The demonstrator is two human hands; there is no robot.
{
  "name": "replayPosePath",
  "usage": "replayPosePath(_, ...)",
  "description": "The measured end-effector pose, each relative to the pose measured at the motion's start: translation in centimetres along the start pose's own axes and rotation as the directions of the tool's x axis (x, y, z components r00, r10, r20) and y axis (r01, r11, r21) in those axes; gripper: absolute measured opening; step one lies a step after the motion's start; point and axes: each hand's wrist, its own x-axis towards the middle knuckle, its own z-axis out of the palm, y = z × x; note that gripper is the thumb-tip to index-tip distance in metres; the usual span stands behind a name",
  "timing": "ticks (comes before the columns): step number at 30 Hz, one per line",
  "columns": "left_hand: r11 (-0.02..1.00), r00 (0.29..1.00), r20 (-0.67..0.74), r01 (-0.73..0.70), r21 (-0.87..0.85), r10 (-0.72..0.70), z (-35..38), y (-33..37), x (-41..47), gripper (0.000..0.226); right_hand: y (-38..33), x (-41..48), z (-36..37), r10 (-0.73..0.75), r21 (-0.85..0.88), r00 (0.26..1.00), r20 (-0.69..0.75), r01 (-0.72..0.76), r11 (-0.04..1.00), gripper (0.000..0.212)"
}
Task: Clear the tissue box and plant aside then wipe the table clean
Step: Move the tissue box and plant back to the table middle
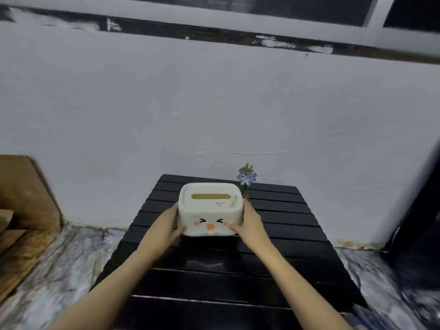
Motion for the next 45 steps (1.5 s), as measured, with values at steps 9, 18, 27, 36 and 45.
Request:
replayPosePath(9,0.988,0.982,-0.111,0.155,-0.011,-0.155,2.4,1.3,-7.5,0.054,0.5,-5.1,-0.7,0.059,0.005,0.99,0.128,-0.06,0.998,0.068)
replayPosePath(18,0.973,0.977,-0.045,0.212,0.095,-0.208,1.2,-1.7,-9.0,0.051,2.3,-5.2,-1.3,0.127,-0.153,0.968,0.214,-0.096,0.984,0.075)
replayPosePath(27,0.949,0.952,0.018,0.302,0.095,-0.305,1.5,-5.7,-8.8,0.046,6.2,-0.9,-2.2,0.23,-0.285,0.961,0.151,-0.181,0.941,0.071)
replayPosePath(36,0.935,0.943,-0.009,0.33,0.132,-0.332,1.9,-6.0,-8.0,0.042,8.8,6.8,-0.3,0.233,-0.264,0.972,0.043,-0.214,0.941,0.08)
replayPosePath(45,0.934,0.949,-0.062,0.316,0.164,-0.31,2.4,-6.6,-7.7,0.041,9.2,13.2,3.0,0.151,-0.083,0.983,-0.103,-0.16,0.984,0.091)
